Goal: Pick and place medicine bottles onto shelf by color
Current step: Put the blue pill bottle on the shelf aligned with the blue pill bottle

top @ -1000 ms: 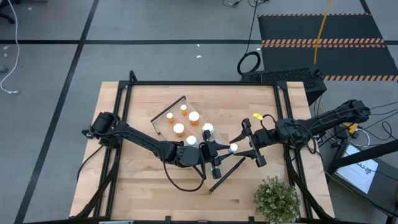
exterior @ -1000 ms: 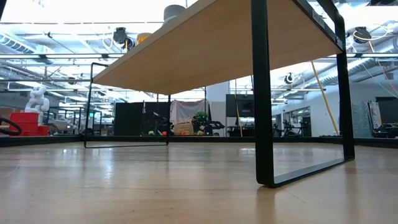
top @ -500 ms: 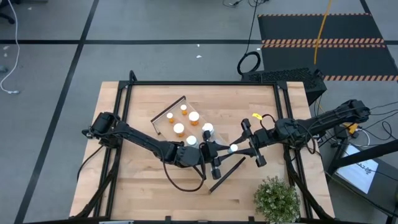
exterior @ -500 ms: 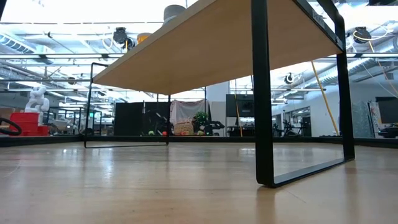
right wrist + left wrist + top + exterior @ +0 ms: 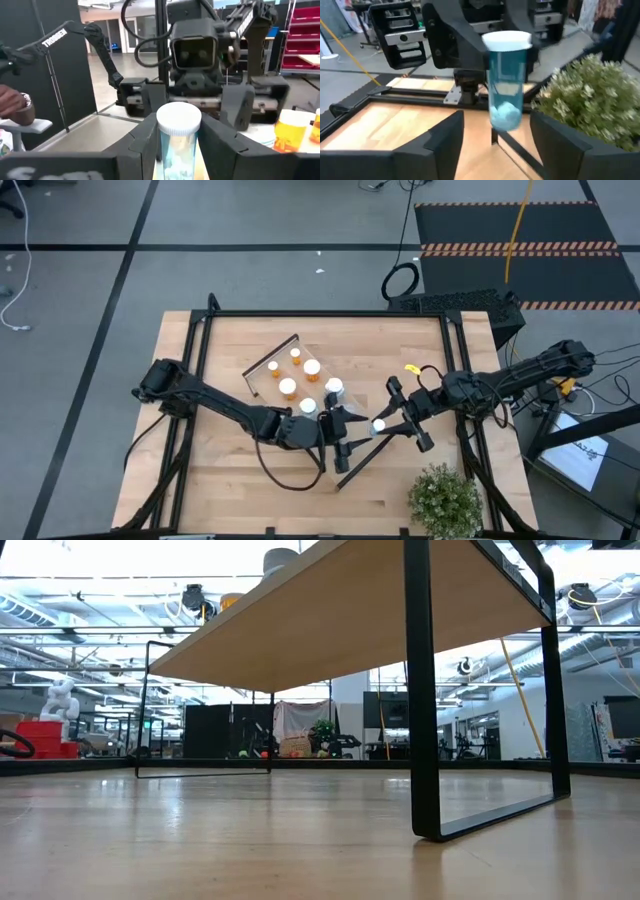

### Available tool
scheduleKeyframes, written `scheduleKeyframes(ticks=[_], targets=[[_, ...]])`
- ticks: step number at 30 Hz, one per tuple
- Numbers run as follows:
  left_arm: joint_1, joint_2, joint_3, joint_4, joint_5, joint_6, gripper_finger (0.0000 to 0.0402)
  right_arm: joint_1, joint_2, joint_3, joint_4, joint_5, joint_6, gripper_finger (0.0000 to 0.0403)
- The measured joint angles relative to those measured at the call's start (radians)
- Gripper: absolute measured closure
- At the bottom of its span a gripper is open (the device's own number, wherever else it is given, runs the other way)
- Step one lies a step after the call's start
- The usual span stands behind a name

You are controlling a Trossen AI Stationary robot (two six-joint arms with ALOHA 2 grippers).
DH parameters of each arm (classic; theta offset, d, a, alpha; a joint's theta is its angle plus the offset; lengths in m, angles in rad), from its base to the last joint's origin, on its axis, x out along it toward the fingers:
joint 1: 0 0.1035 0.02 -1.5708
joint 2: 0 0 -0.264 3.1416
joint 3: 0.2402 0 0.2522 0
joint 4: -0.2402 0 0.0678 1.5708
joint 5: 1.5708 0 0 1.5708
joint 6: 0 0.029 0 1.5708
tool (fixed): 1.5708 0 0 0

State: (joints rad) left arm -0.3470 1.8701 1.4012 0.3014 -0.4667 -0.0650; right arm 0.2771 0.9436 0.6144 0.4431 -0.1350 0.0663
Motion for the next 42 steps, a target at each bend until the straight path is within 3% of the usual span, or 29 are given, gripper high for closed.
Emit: scheduleKeyframes(ticks=[6,14,30,42], targets=[[-0.036,-0.093,0.0,-0.175,0.001,-0.022,0.0148,0.0,0.003,0.0,-0.022,-0.001,0.014,0.028],[-0.092,-0.177,0.0,-0.278,-0.057,-0.03,0.0164,0.0,0.121,0.0,-0.026,-0.001,-0.064,0.028],[-0.162,-0.223,-0.001,-0.302,-0.208,0.028,0.0183,-0.002,0.233,-0.001,0.0,0.001,-0.078,0.028],[-0.162,-0.223,-0.001,-0.299,-0.216,0.037,0.0183,-0.029,0.232,-0.058,0.074,0.001,-0.059,0.028]])
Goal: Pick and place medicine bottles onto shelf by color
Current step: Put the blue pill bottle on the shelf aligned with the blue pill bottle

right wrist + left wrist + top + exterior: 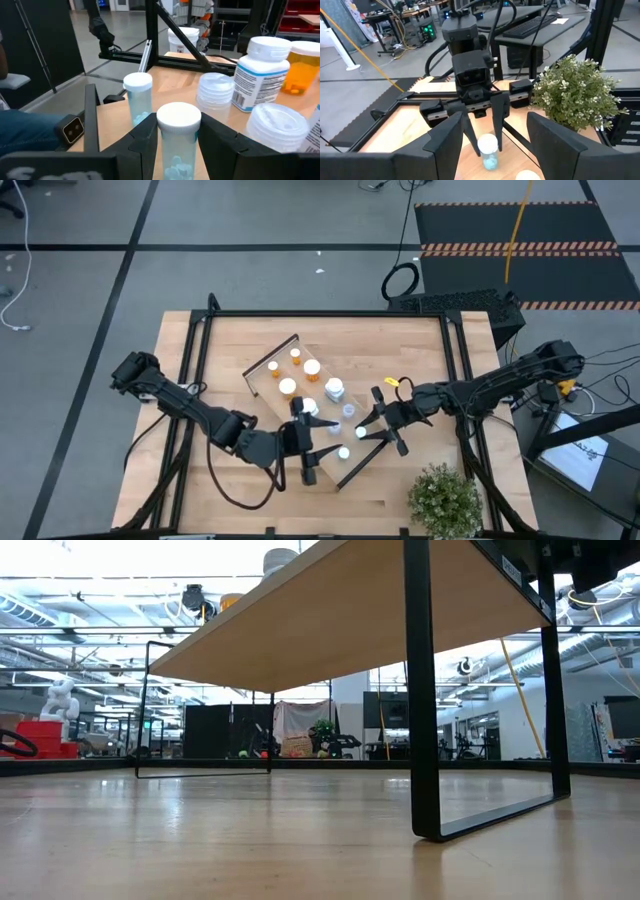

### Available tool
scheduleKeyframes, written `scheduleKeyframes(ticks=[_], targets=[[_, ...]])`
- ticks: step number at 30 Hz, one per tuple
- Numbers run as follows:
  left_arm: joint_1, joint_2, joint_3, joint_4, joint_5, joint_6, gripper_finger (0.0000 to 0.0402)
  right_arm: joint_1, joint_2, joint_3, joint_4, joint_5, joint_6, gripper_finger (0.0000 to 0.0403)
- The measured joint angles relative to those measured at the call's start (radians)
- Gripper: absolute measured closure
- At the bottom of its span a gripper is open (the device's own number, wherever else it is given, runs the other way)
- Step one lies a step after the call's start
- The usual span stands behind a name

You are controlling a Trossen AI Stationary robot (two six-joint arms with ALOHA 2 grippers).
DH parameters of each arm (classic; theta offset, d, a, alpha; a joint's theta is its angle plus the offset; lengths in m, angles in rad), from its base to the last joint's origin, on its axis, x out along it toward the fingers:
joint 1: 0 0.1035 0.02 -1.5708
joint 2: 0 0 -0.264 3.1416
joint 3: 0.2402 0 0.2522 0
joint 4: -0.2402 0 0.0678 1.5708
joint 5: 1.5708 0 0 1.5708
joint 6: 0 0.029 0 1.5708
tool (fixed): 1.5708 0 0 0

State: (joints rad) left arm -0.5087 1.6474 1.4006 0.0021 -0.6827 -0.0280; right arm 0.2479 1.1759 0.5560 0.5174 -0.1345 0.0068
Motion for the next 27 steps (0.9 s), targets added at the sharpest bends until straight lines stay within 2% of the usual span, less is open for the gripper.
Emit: scheduleKeyframes(ticks=[27], targets=[[0.008,0.001,0.0,0.0,0.0,0.003,0.0183,-0.006,0.032,0.0,-0.007,-0.027,0.026,0.0279]])
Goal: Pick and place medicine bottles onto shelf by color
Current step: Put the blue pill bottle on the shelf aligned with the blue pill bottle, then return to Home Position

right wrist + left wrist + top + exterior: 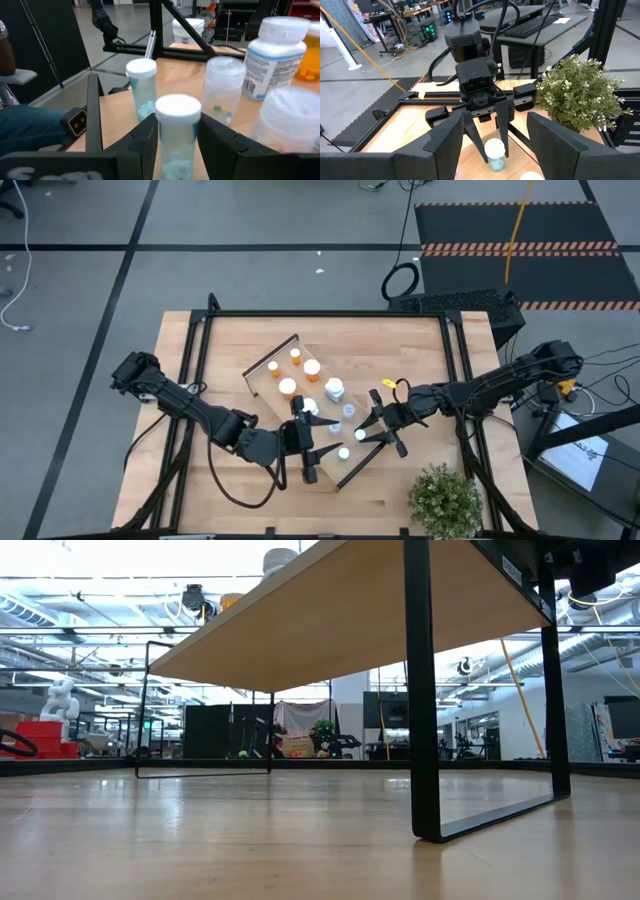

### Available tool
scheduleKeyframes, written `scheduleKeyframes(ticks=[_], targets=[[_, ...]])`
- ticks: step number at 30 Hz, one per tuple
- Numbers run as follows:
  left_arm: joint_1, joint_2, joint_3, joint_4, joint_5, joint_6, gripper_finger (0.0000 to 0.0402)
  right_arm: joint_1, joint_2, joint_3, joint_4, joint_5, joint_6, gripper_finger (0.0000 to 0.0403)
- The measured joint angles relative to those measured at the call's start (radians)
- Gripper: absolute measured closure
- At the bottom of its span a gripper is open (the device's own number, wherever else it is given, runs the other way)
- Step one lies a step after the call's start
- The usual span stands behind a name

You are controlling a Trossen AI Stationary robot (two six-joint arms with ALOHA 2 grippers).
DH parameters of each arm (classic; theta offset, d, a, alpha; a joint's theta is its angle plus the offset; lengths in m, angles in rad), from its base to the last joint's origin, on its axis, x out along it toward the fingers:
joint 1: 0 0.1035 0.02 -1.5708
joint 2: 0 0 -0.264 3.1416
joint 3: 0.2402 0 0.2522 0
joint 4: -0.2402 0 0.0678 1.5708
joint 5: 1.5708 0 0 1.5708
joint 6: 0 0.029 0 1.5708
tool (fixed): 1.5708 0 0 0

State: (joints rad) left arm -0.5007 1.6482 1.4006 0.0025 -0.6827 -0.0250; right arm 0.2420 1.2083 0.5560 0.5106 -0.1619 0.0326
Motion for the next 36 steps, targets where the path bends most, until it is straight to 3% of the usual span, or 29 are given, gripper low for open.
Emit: scheduleKeyframes(ticks=[14,25,31,36], targets=[[0.0,0.0,0.0,-0.001,0.0,0.004,0.0183,0.0,-0.007,-0.001,-0.016,0.0,0.0,0.0277],[0.0,0.0,0.0,-0.002,0.0,0.003,0.0183,0.0,-0.012,-0.001,-0.016,0.001,0.008,0.0188],[0.0,0.0,0.0,-0.003,-0.002,0.003,0.0183,0.0,-0.071,-0.001,-0.015,0.003,0.008,0.016],[-0.012,-0.042,0.0,-0.108,-0.113,-0.061,0.0183,-0.017,-0.166,-0.001,-0.024,0.008,0.002,0.0154]])
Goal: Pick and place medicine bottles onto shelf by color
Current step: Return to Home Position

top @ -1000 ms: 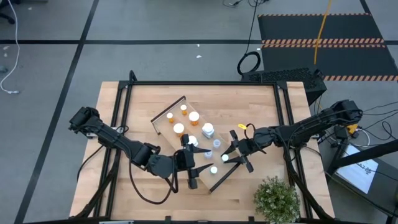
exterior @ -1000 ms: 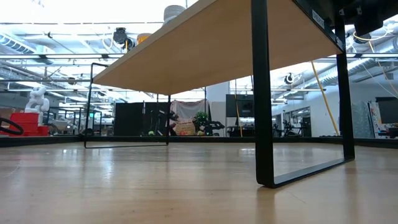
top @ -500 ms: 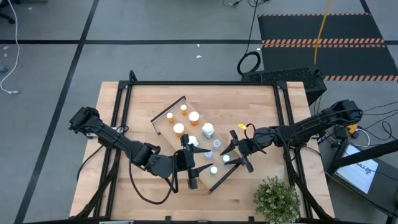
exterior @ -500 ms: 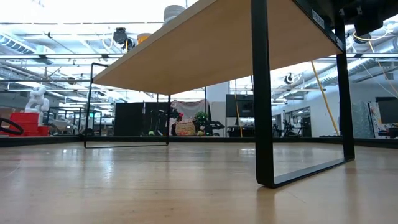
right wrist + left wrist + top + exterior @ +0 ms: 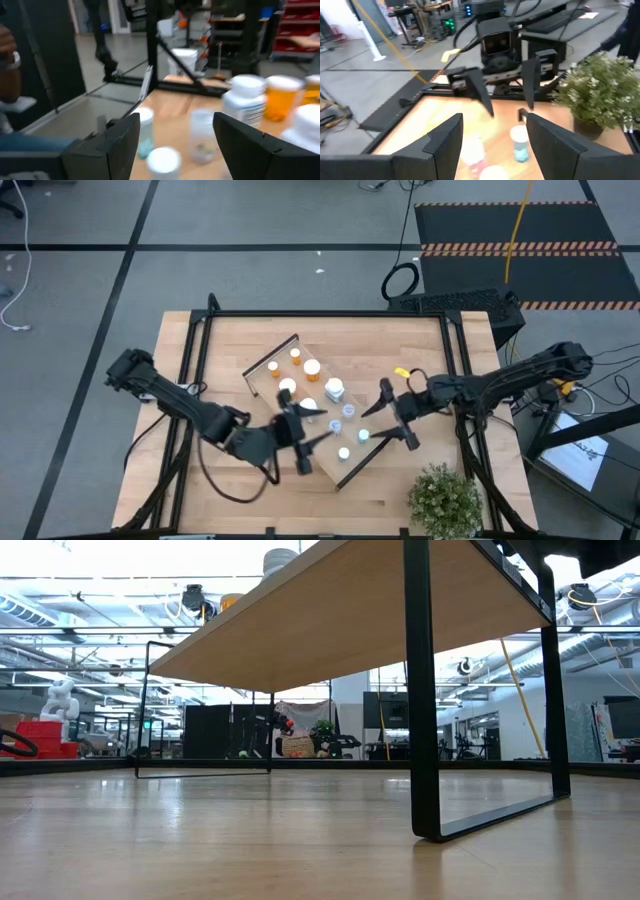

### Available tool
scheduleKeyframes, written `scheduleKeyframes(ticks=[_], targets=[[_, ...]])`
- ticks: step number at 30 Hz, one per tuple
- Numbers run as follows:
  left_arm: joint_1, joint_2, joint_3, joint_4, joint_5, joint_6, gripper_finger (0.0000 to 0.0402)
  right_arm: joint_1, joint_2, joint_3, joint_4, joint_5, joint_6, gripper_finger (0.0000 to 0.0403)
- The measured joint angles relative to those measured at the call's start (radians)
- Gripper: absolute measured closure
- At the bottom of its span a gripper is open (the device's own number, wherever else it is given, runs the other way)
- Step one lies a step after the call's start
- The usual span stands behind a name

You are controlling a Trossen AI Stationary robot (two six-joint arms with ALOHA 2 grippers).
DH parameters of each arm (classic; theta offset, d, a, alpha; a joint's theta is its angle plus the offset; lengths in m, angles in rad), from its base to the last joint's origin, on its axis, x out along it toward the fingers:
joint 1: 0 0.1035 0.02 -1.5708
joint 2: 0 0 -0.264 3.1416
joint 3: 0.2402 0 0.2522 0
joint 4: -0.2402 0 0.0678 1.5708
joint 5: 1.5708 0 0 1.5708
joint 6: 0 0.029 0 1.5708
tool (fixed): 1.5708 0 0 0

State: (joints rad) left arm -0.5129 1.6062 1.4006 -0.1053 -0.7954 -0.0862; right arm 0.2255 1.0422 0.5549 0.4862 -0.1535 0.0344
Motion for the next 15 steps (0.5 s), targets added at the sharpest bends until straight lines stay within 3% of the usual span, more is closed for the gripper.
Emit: scheduleKeyframes(ticks=[7,15], targets=[[-0.039,-0.14,0.0,-0.153,-0.042,0.008,0.0183,-0.105,-0.184,0.002,-0.117,0.022,-0.01,0.0183],[-0.085,-0.227,0.0,-0.389,-0.28,-0.038,0.0183,-0.187,-0.37,0.034,-0.384,0.023,-0.082,0.0279]])
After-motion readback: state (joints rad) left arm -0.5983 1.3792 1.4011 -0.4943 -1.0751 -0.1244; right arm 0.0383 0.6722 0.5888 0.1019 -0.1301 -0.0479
